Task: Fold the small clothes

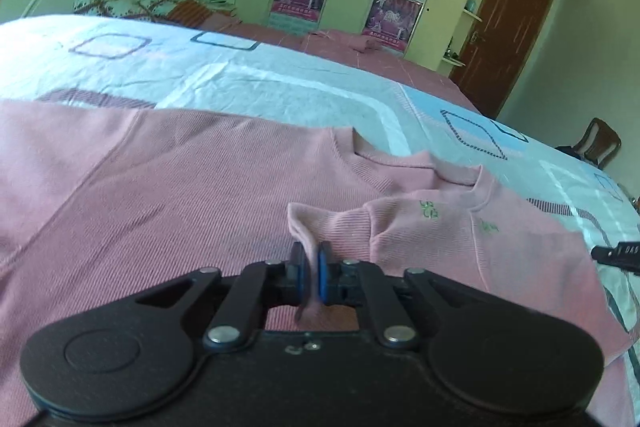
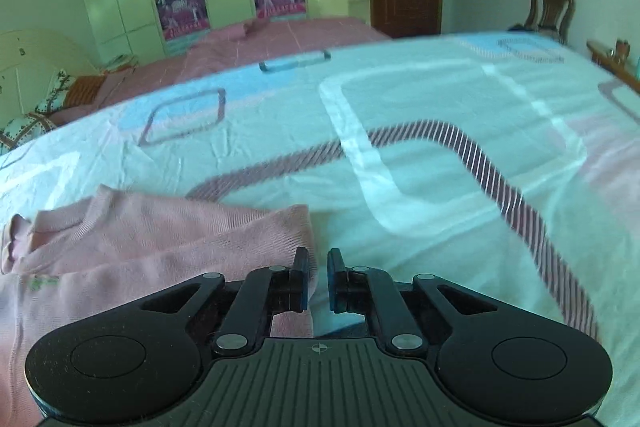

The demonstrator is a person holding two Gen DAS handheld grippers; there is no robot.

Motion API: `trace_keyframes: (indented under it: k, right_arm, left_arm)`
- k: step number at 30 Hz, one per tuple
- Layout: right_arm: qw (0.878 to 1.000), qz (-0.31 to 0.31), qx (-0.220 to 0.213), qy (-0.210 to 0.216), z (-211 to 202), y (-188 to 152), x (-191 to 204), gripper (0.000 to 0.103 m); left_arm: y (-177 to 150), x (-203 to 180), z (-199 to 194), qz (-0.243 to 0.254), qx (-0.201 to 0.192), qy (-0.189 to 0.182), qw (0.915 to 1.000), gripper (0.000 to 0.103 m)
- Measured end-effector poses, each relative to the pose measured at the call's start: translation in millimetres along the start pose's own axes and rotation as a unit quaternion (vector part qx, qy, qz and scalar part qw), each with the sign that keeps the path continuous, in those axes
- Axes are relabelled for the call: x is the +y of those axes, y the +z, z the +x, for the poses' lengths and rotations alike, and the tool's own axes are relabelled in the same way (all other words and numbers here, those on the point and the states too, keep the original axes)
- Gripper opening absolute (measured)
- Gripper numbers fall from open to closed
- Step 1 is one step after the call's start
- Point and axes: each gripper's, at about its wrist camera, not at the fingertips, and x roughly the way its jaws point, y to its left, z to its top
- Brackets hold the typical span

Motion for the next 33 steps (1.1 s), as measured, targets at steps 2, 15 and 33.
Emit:
trace_keyframes:
  k: [2,15,33]
  right_arm:
    - [1.000,-0.004,-0.011,0.012,-10.1,1.1,7.5,0.008]
    - [0.994,-0.085,0.037,0.062,-30.9,-50.7,66.2,0.028]
    - [0.970,-0.151,0.027,0.190,-77.6,-73.7,212.8,0.054]
  left_arm:
    - [1.2,-1.2,-8.5,-0.001,-0.011,0.011,0.9999,0.034]
    - [-4.4,0.9,-20.0,0.011,0.046,0.011,0.9988,0.066]
    - [4.9,98.9,-113.8,-0.045,0.026,0.068,0.9963,0.072]
